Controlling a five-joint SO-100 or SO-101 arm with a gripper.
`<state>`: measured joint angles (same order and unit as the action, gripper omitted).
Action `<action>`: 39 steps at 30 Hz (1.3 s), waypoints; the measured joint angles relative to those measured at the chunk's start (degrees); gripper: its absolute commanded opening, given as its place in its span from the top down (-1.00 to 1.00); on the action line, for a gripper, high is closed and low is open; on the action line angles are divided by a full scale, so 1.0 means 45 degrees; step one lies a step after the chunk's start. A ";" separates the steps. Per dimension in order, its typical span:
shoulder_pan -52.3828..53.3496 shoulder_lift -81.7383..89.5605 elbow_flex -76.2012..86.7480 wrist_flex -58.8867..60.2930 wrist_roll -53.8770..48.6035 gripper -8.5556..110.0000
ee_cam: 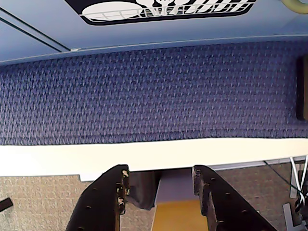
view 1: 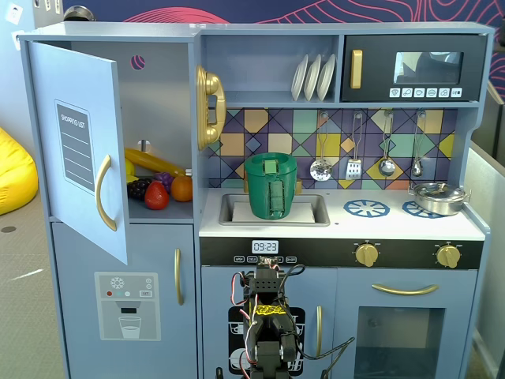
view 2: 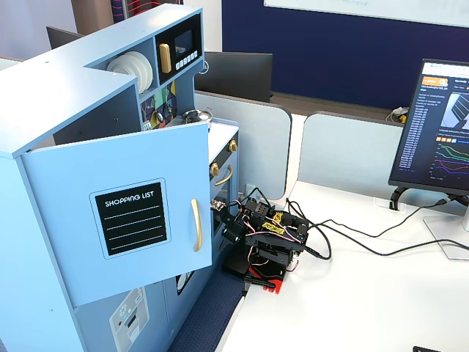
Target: Close the left cabinet door
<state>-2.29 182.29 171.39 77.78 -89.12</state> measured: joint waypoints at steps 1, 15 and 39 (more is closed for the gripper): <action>0.0000 0.0000 0.0000 0.0000 0.0000 0.86; -0.0527 0.0000 0.0000 0.0000 0.0000 0.86; -1.5723 -0.0645 -0.5723 -0.3301 -0.0176 0.86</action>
<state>-73.04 179.38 145.63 62.93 -89.91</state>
